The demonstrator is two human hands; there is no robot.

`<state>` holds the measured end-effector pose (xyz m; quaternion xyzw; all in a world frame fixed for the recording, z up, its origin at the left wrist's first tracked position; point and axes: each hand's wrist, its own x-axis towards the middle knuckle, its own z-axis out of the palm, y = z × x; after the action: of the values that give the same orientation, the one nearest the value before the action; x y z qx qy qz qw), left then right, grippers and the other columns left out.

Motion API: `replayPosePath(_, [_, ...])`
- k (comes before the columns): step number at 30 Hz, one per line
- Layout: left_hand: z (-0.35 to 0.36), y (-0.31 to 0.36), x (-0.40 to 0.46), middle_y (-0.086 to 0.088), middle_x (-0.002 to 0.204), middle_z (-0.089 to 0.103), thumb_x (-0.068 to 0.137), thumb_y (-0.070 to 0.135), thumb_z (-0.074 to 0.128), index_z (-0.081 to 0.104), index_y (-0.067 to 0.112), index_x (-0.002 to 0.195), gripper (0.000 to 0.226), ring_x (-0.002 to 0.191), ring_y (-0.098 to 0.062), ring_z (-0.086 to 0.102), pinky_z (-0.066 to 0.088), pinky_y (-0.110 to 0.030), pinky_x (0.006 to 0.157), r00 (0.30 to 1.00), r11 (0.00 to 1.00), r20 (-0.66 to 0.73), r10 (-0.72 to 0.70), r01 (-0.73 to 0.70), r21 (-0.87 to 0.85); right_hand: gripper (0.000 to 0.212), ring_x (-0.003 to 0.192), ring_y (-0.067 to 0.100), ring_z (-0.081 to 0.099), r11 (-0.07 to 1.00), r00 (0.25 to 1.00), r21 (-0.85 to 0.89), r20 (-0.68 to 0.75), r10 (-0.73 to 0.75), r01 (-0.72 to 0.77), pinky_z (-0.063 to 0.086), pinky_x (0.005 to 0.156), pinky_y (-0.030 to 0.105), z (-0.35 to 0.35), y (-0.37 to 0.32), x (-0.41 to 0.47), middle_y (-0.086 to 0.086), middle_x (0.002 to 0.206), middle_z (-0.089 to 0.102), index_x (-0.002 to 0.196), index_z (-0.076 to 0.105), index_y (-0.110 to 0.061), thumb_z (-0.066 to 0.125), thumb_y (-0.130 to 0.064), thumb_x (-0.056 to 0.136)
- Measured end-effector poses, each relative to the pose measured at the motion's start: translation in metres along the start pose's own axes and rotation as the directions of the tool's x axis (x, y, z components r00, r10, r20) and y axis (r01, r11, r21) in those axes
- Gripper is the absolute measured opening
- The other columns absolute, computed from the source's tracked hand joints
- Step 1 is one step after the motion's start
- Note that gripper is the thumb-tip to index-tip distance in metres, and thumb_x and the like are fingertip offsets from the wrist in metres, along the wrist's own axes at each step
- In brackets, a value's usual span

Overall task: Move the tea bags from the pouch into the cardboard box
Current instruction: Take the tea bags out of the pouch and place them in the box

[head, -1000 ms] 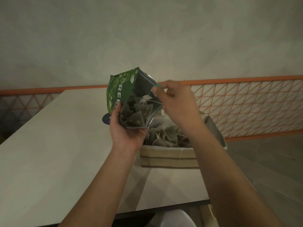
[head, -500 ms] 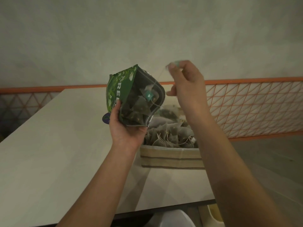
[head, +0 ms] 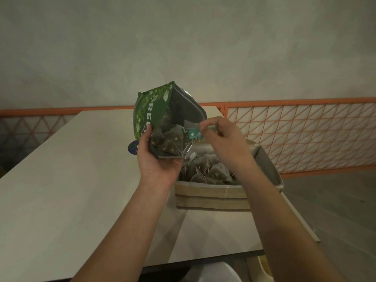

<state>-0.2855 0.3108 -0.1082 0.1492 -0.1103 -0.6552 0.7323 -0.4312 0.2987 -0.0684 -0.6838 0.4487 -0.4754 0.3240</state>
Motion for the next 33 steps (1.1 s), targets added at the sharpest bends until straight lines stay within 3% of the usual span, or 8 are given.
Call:
replayPosePath(5, [0.001,-0.001,-0.004,-0.017,0.133,0.067,0.099,0.045,0.053,0.067,0.013,0.130,0.047,0.123,-0.032,0.065,0.062,-0.037,0.083,1.000,1.000,-0.007,0.000,0.000,0.003,0.051,0.094,0.002,0.052,0.965,0.999,-0.261,0.000,-0.037,0.036,0.043,0.068,0.016,0.009,0.007,-0.009,-0.018,0.103,0.056,0.121,0.059,-0.028,0.074,-0.051,0.077])
replayPosePath(8, [0.002,-0.001,-0.004,-0.017,0.131,0.069,0.099,0.045,0.053,0.067,0.014,0.131,0.047,0.114,-0.033,0.067,0.062,-0.038,0.071,1.000,1.000,0.003,-0.005,0.005,0.001,0.043,0.097,0.006,0.055,0.922,0.990,-0.367,-0.022,-0.138,0.121,0.043,0.073,0.019,0.011,0.013,-0.006,-0.010,0.113,0.062,0.119,0.064,-0.026,0.072,-0.047,0.082])
replayPosePath(13, [-0.002,-0.001,0.000,-0.017,0.135,0.066,0.098,0.046,0.055,0.064,0.014,0.136,0.050,0.126,-0.033,0.062,0.061,-0.039,0.082,1.000,1.000,0.007,-0.006,0.006,0.001,0.015,0.050,0.001,0.045,0.994,0.997,-0.073,-0.012,-0.077,0.076,0.032,0.046,0.009,0.006,0.009,-0.003,-0.023,0.056,0.054,0.095,0.071,-0.021,0.060,-0.031,0.094])
replayPosePath(17, [-0.004,-0.002,0.003,-0.015,0.138,0.064,0.096,0.046,0.058,0.064,0.015,0.136,0.051,0.130,-0.032,0.060,0.061,-0.038,0.082,1.000,1.000,0.015,-0.013,0.013,-0.026,0.024,0.069,0.006,0.058,0.984,0.998,0.161,0.010,0.070,-0.070,0.041,0.055,0.005,-0.002,0.000,-0.001,0.002,0.087,0.069,0.096,0.069,-0.007,0.053,-0.026,0.097])
replayPosePath(20, [-0.007,-0.001,0.006,-0.016,0.141,0.062,0.095,0.045,0.059,0.062,0.016,0.139,0.052,0.132,-0.035,0.058,0.058,-0.043,0.095,0.999,0.999,0.038,-0.014,0.015,-0.037,0.028,0.077,0.009,0.060,0.959,0.993,0.258,0.020,0.119,-0.120,0.045,0.070,0.023,-0.006,0.001,-0.002,0.006,0.083,0.067,0.084,0.064,-0.002,0.056,-0.026,0.095])
replayPosePath(26, [-0.013,-0.001,0.010,-0.016,0.145,0.058,0.096,0.045,0.057,0.061,0.014,0.140,0.054,0.137,-0.035,0.053,0.041,-0.047,0.116,1.000,1.000,0.021,-0.012,0.012,-0.024,0.024,0.057,-0.002,0.046,0.994,0.997,0.077,-0.007,0.075,-0.074,0.041,0.060,0.014,-0.012,0.020,-0.008,-0.007,0.071,0.053,0.082,0.060,-0.014,0.064,-0.037,0.090])
replayPosePath(30, [-0.013,0.000,0.009,-0.016,0.143,0.060,0.096,0.044,0.059,0.065,0.014,0.136,0.050,0.136,-0.035,0.054,0.039,-0.047,0.117,1.000,1.000,-0.002,0.006,-0.006,-0.027,0.021,0.069,0.004,0.051,0.972,0.984,0.152,0.031,0.176,-0.179,0.042,0.061,0.015,-0.022,0.034,-0.010,-0.004,0.090,0.059,0.097,0.065,-0.018,0.045,-0.009,0.098])
replayPosePath(33, [-0.011,0.000,0.007,-0.015,0.142,0.062,0.096,0.044,0.058,0.064,0.015,0.137,0.050,0.134,-0.034,0.056,0.045,-0.046,0.112,1.000,0.999,-0.003,0.017,-0.017,-0.032,0.030,0.066,0.008,0.049,0.989,0.990,-0.048,0.034,0.138,-0.137,0.040,0.051,0.008,-0.032,0.046,-0.010,-0.002,0.095,0.058,0.098,0.065,-0.019,0.049,0.005,0.093])
